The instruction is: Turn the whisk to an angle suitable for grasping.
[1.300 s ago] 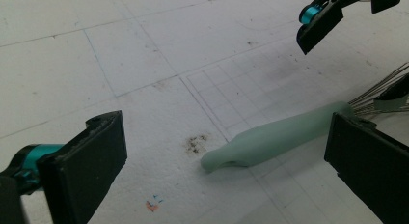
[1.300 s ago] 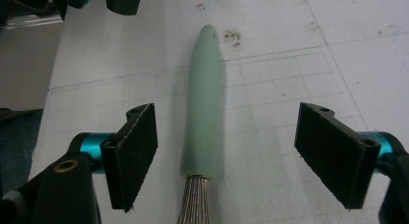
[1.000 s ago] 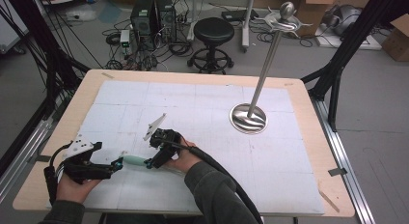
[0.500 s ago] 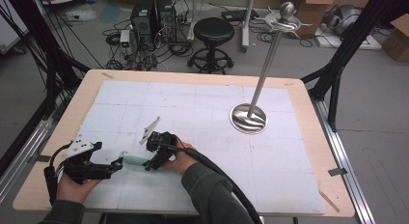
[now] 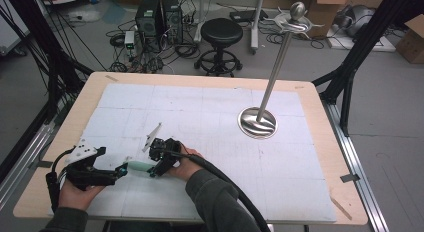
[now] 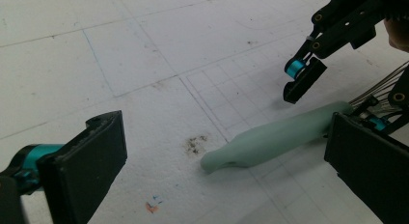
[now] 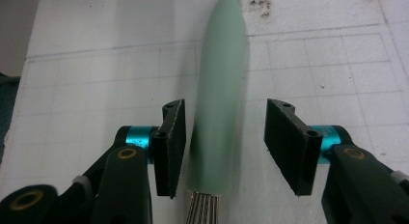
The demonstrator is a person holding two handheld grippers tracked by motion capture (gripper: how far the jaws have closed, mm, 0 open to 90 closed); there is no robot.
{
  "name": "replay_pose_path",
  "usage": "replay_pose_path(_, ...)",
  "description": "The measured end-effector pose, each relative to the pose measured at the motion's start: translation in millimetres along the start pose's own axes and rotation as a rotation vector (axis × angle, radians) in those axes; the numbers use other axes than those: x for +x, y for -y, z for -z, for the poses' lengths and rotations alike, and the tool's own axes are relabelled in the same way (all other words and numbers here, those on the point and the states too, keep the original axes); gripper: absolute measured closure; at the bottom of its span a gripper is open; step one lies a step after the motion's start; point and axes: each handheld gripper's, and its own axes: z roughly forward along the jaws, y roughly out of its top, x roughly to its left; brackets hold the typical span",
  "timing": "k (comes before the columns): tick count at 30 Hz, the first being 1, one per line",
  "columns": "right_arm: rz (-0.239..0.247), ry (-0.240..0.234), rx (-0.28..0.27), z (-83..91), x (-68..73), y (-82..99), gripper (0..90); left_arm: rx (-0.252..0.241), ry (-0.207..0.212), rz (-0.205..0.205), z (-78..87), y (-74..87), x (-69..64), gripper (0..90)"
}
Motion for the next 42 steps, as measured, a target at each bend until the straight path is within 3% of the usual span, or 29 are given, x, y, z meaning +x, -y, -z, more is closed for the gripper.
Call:
replay_pose_path(12,0.025,-0.002,0.04,-5.2,3.3,-3.7,62.7,0.0,0.0,-0.001,0.2,0.1,0.4,1.7)
replay_pose_path(31,-0.027,0.031,0.084,-11.3,7.8,-7.7,66.1,-0.003,-0.003,-0.001,1.0,0.1,0.2,1.7)
replay_pose_path(42,-0.032,0.039,0.112,-8.2,7.0,-8.6,68.9,-0.005,-0.006,0.002,1.5,0.5,1.4,1.7)
